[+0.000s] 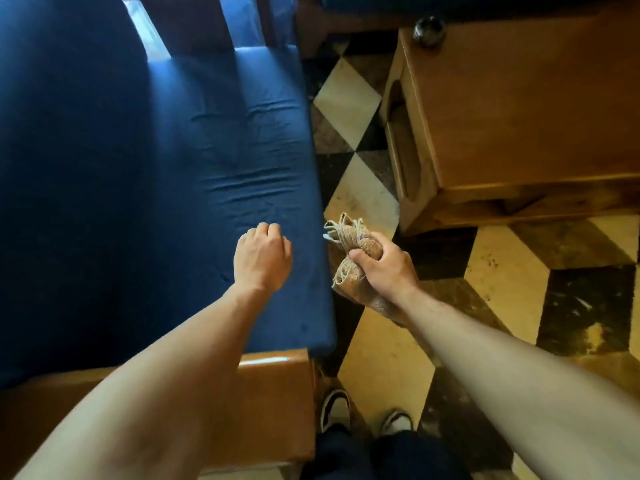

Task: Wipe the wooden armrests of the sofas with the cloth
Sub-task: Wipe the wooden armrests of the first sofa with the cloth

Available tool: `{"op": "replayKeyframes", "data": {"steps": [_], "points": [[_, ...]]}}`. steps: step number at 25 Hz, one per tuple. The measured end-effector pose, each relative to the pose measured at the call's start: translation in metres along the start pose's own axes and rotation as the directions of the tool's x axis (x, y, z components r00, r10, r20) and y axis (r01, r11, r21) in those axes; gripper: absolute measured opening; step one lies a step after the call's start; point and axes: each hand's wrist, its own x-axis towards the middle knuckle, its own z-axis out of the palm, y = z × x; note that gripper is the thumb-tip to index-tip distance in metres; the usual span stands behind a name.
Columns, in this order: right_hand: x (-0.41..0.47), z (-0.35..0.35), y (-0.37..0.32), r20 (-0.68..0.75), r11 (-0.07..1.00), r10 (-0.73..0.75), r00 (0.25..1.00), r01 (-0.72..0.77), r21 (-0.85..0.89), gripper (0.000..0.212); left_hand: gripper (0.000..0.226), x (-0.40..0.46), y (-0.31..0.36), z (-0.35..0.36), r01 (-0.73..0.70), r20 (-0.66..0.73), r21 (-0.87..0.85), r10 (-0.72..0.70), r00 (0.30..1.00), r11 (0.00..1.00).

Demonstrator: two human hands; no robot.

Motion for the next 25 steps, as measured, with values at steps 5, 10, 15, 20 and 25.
{"op": "replayKeyframes", "data": {"steps": [5, 10, 15, 20, 25], "points": [[0.116, -0.043, -0.072, 0.050, 0.990, -0.140, 0.989, 0.138, 0.037, 0.045, 0.027, 0.108, 0.034, -0.022, 0.057, -0.050, 0.025, -0.055, 0.997, 0.998], [0.231, -0.093, -0.131, 0.101, 0.975, -0.218, 0.971, 0.213, 0.061, 0.057, 0.030, 0.216, 0.088, -0.045, 0.070, -0.103, 0.080, -0.062, 0.993, 0.994], [0.337, -0.129, -0.206, 0.157, 0.945, -0.310, 0.938, 0.322, -0.059, 0.055, 0.032, 0.317, 0.105, -0.091, 0.098, -0.189, 0.127, -0.073, 0.979, 0.987], [0.427, -0.094, -0.302, 0.245, 0.892, -0.414, 0.877, 0.444, -0.081, 0.053, 0.034, 0.411, 0.054, -0.116, 0.255, -0.236, 0.125, -0.221, 0.946, 0.959], [0.532, -0.037, -0.403, 0.360, 0.821, -0.471, 0.805, 0.549, -0.154, 0.050, 0.033, 0.524, -0.030, -0.124, 0.362, -0.274, 0.085, -0.327, 0.904, 0.928]]}}
